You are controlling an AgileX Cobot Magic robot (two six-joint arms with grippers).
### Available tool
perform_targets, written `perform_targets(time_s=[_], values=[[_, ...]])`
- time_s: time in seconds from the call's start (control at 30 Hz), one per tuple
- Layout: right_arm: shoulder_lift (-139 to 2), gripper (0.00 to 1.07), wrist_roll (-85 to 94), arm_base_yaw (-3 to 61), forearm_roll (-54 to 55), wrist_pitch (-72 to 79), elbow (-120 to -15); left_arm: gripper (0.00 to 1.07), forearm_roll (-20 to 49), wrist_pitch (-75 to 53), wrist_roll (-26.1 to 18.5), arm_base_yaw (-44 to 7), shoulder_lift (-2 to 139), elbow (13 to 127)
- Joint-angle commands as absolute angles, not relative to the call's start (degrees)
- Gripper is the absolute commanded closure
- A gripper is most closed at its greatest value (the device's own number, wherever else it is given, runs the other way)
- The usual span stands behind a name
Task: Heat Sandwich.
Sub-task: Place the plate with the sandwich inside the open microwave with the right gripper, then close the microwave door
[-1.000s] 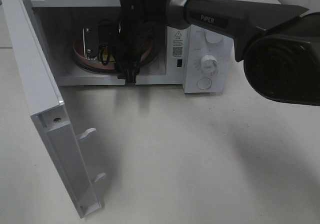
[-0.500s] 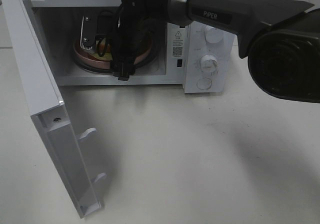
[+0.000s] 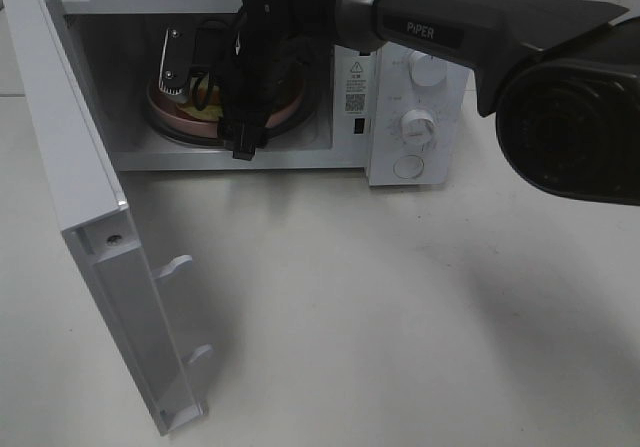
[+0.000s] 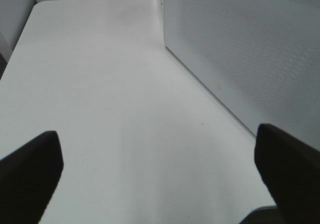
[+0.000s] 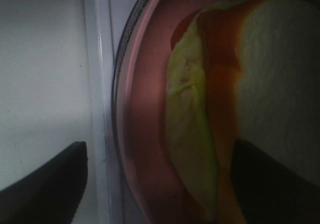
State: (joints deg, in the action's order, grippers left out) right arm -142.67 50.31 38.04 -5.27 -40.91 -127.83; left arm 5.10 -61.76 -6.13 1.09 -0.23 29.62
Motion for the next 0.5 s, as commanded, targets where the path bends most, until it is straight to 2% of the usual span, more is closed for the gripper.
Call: perform_targets(time_s=[0.03, 0.3, 0.5], values=[[-142.0, 0.31, 48.9, 38.2, -5.7, -39.8, -127.5, 0.07, 5.0, -61.2, -6.1, 1.3, -1.4, 29.7], [-141.5, 0.31, 46.5, 38.2, -5.7, -37.3, -125.6, 0.07, 5.0, -61.2, -6.1, 1.3, -1.4, 29.7], [-138.3, 0.31, 46.5, 38.2, -6.1, -32.3, -118.5, 0.07, 5.0, -61.2, -6.2, 1.3, -1.4, 29.7]])
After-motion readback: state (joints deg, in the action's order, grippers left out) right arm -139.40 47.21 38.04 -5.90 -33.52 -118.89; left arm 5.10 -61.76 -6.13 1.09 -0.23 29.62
